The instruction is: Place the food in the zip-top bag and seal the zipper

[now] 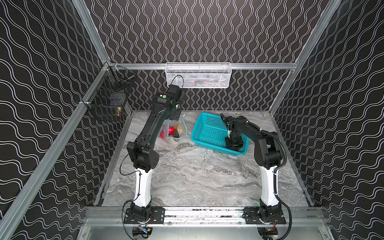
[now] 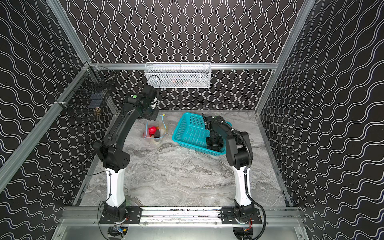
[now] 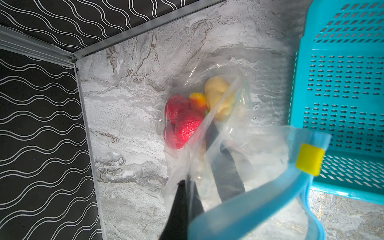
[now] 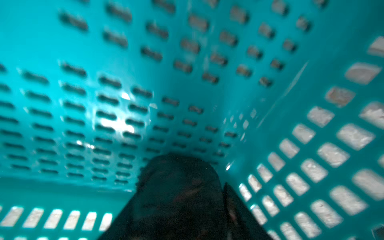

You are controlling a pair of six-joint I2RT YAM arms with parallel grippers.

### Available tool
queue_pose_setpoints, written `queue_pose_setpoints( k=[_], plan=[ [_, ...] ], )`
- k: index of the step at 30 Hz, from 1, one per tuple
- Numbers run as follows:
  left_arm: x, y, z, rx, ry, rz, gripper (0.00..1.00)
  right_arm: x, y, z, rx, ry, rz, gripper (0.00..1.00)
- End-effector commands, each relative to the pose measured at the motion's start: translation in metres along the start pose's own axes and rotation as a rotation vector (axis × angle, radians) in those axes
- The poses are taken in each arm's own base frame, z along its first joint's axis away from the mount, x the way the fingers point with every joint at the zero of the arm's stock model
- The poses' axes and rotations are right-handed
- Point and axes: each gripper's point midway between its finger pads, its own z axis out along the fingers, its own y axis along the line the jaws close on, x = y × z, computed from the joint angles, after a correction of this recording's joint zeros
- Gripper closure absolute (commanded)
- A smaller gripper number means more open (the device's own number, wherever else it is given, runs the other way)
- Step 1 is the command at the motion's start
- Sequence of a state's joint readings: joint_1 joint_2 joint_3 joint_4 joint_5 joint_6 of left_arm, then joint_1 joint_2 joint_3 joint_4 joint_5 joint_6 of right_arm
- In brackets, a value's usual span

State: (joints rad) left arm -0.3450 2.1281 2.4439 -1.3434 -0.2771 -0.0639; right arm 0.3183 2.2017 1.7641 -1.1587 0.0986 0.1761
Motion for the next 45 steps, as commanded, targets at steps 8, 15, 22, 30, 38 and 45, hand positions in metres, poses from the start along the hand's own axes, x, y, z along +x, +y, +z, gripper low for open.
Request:
queue_pose_setpoints(
  k=[8, 15, 22, 30, 38, 45],
  plan=[
    [-0.003, 0.004, -0.005, -0.014, -0.014, -0.018, 1.00, -0.022, 0.032, -0.039, -0.205, -0.140, 0.058, 0.68],
    [-0.002, 0.005, -0.006, -0.014, -0.014, -0.023, 1.00, -0.036, 0.037, -0.058, -0.258, -0.227, 0.101, 0.72],
    [0.000, 0.004, -0.005, -0.009, -0.008, -0.024, 1.00, -0.054, 0.043, -0.084, -0.334, -0.350, 0.161, 0.72],
    [0.002, -0.002, -0.007, 0.029, -0.001, -0.032, 1.00, -0.071, 0.039, -0.105, -0.375, -0.466, 0.287, 0.74],
    [0.003, -0.005, -0.006, 0.044, 0.000, -0.038, 1.00, -0.072, 0.032, -0.137, -0.457, -0.633, 0.401, 0.75],
    [0.005, -0.016, -0.004, 0.102, 0.014, -0.028, 1.00, -0.066, 0.031, -0.148, -0.501, -0.670, 0.434, 0.77]
  ],
)
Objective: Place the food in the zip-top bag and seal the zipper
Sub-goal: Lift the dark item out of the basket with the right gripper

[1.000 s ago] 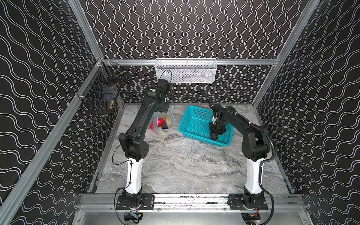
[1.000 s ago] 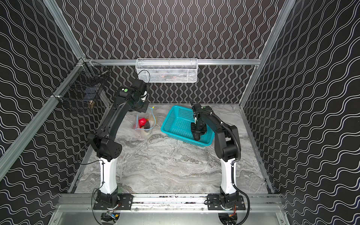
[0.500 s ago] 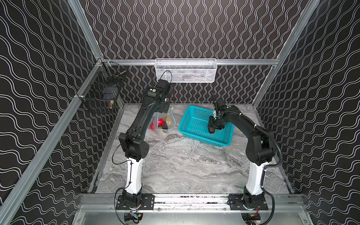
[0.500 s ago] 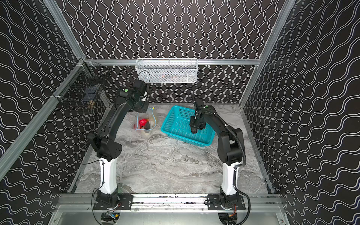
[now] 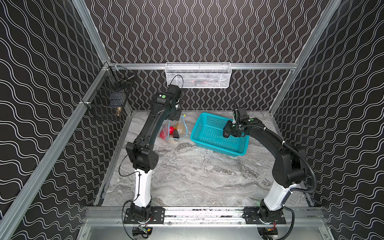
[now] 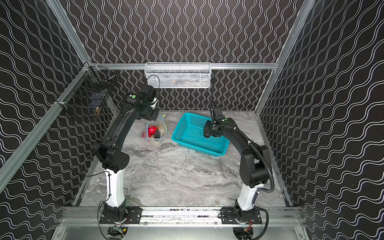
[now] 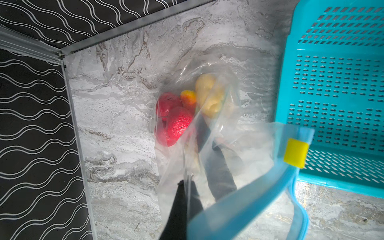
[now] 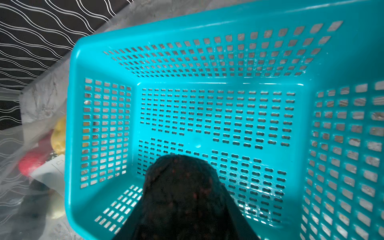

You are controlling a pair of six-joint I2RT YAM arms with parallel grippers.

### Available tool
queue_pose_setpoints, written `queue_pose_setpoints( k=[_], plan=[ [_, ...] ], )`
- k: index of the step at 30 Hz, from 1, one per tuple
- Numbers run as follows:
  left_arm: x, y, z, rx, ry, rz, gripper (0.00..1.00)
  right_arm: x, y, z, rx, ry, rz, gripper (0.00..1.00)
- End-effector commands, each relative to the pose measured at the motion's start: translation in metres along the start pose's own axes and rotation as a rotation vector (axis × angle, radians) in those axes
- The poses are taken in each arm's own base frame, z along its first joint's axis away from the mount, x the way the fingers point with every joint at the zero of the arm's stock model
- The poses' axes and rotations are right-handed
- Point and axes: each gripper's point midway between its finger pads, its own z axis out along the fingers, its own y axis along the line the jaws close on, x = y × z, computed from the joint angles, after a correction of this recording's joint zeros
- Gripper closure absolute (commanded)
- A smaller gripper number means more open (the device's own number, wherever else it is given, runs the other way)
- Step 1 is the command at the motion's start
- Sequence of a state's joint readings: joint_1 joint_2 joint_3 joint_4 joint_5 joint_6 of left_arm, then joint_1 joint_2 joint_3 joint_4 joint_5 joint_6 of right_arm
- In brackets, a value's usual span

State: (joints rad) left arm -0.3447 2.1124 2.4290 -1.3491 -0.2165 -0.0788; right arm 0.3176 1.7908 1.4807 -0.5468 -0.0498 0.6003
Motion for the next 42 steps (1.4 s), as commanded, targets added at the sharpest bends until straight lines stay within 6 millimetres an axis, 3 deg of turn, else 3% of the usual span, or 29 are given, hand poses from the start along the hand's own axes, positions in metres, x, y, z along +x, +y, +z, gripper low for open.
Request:
queue_pose_setpoints(
  k=[1, 8, 15, 22, 31, 32, 42],
  plan=[
    [0.002, -0.008, 0.000, 0.043, 0.005, -0.014, 1.00, -0.014, 0.010, -0.010, -0.054, -0.074, 0.040, 0.78],
    [0.004, -0.006, 0.000, 0.034, 0.007, -0.013, 1.00, -0.023, 0.015, -0.038, -0.169, -0.235, 0.102, 0.78],
    [0.004, -0.006, 0.000, 0.034, 0.005, -0.012, 1.00, -0.025, 0.023, -0.054, -0.236, -0.286, 0.112, 0.80],
    [0.005, -0.005, 0.001, 0.027, 0.005, -0.007, 1.00, -0.028, 0.044, -0.072, -0.345, -0.358, 0.090, 0.80],
    [0.007, -0.010, 0.006, 0.050, 0.018, 0.001, 1.00, -0.020, 0.085, -0.089, -0.453, -0.420, 0.035, 0.81],
    [0.007, -0.010, 0.006, 0.052, 0.019, 0.001, 1.00, -0.012, 0.098, -0.090, -0.475, -0.411, 0.008, 0.81],
    [0.009, -0.017, 0.007, 0.083, 0.026, 0.014, 1.00, 0.007, 0.154, -0.115, -0.631, -0.466, -0.094, 0.77]
  ],
)
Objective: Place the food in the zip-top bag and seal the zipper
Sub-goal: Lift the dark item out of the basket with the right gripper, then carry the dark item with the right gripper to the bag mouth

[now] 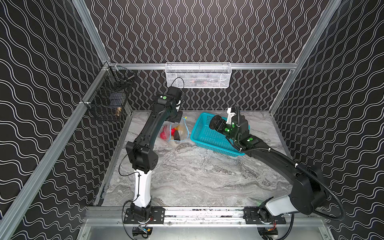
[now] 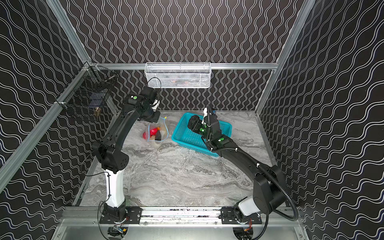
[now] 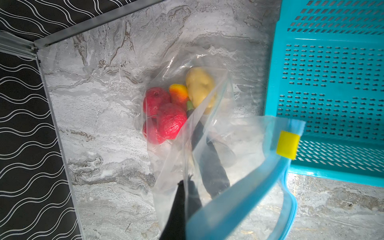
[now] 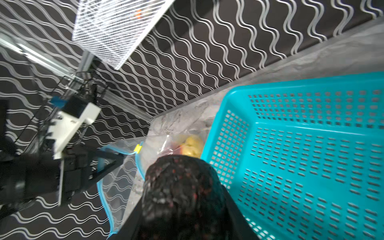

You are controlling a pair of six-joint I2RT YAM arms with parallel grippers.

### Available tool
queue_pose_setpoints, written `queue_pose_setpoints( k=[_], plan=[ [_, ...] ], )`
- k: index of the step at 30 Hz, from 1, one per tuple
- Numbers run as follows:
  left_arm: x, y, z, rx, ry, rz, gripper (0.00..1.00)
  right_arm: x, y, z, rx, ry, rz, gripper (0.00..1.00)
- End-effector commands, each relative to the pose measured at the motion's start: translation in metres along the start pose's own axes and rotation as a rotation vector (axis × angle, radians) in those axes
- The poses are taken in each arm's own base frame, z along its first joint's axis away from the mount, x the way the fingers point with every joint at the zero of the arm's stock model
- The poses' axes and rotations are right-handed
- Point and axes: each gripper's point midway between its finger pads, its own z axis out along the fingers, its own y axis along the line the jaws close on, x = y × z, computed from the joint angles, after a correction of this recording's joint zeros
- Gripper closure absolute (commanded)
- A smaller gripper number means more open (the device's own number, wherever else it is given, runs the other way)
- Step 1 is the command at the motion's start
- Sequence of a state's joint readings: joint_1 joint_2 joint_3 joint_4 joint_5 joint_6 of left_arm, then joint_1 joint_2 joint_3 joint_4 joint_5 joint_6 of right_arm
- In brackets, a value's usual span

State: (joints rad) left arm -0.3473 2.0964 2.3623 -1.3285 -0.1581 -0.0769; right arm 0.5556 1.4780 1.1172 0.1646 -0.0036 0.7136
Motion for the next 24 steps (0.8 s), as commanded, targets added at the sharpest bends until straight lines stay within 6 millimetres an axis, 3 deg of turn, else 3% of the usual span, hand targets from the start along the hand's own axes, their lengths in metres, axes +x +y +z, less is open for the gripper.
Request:
queue_pose_setpoints(
  k=[1, 11, 15, 24],
  plan=[
    [0.000, -0.005, -0.001, 0.027, -0.006, 0.007, 1.00, -0.016, 0.035, 0.002, -0.104, -0.077, -0.039, 0.77],
    [-0.003, -0.013, 0.002, -0.025, -0.008, 0.045, 1.00, 0.010, 0.074, 0.022, -0.197, -0.045, -0.033, 0.78],
    [-0.002, -0.015, 0.003, -0.030, 0.000, 0.052, 1.00, 0.025, 0.081, 0.038, -0.223, 0.014, -0.014, 0.79],
    [0.000, -0.018, 0.001, -0.028, -0.003, 0.065, 1.00, 0.051, 0.098, 0.052, -0.278, 0.066, 0.006, 0.78]
  ],
)
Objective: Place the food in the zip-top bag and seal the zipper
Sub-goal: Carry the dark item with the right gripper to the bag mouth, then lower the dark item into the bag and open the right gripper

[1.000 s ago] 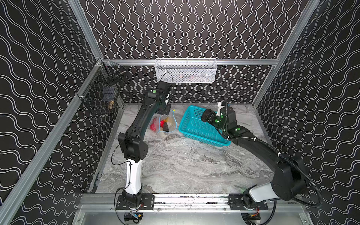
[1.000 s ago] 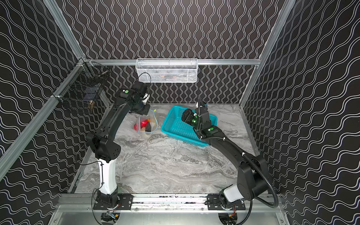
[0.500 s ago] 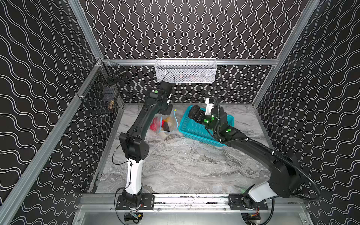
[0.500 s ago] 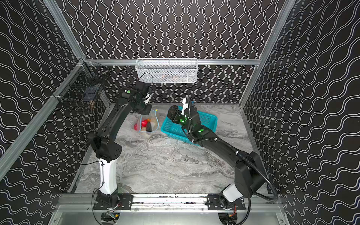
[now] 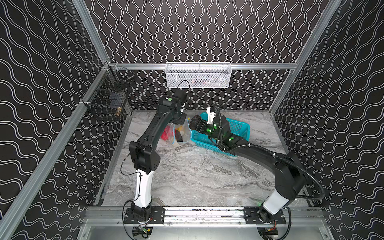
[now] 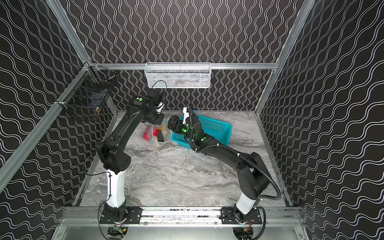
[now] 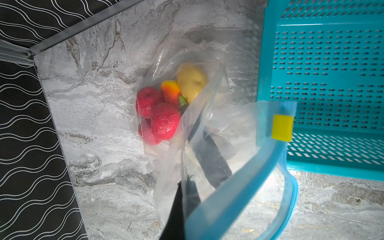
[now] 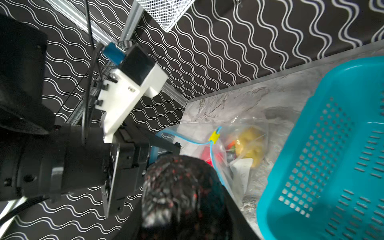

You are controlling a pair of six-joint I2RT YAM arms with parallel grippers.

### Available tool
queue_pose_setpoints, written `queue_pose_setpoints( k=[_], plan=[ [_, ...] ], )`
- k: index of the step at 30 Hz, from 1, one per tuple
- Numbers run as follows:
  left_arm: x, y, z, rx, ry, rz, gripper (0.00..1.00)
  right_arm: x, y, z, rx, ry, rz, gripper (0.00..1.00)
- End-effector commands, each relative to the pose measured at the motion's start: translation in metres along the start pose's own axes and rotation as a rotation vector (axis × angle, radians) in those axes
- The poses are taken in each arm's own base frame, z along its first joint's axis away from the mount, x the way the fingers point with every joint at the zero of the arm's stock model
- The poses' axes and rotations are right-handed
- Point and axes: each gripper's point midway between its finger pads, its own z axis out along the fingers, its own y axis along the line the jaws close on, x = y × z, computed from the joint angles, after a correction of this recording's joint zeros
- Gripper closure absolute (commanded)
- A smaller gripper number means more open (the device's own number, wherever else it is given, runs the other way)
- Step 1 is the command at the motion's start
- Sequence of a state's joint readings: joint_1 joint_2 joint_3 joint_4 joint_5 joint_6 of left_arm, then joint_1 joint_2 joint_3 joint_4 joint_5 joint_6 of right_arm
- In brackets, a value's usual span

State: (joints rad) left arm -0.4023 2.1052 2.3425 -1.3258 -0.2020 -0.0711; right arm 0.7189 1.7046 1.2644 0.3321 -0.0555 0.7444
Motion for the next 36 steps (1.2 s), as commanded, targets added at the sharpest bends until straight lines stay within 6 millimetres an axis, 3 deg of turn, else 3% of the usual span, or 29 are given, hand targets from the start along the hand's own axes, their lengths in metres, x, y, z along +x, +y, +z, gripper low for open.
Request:
queue_pose_setpoints(
  k=[1, 13, 21, 34, 36],
  plan=[
    [-0.004, 0.002, -0.005, -0.007, -0.020, 0.002, 1.00, -0.004, 0.021, 0.005, -0.073, -0.022, 0.017, 0.78],
    [-0.006, -0.004, -0.005, 0.014, -0.016, 0.014, 1.00, 0.028, 0.034, 0.027, -0.108, 0.048, 0.036, 0.77],
    [-0.007, -0.004, -0.004, 0.013, -0.015, 0.011, 1.00, 0.048, 0.025, 0.040, -0.090, 0.090, 0.048, 0.77],
    [-0.007, -0.003, -0.007, 0.015, -0.022, 0.013, 1.00, 0.055, 0.022, 0.048, -0.082, 0.099, 0.064, 0.72],
    [-0.006, -0.004, -0.007, 0.016, -0.021, 0.014, 1.00, 0.066, 0.010, 0.056, -0.056, 0.120, 0.069, 0.71]
  ],
)
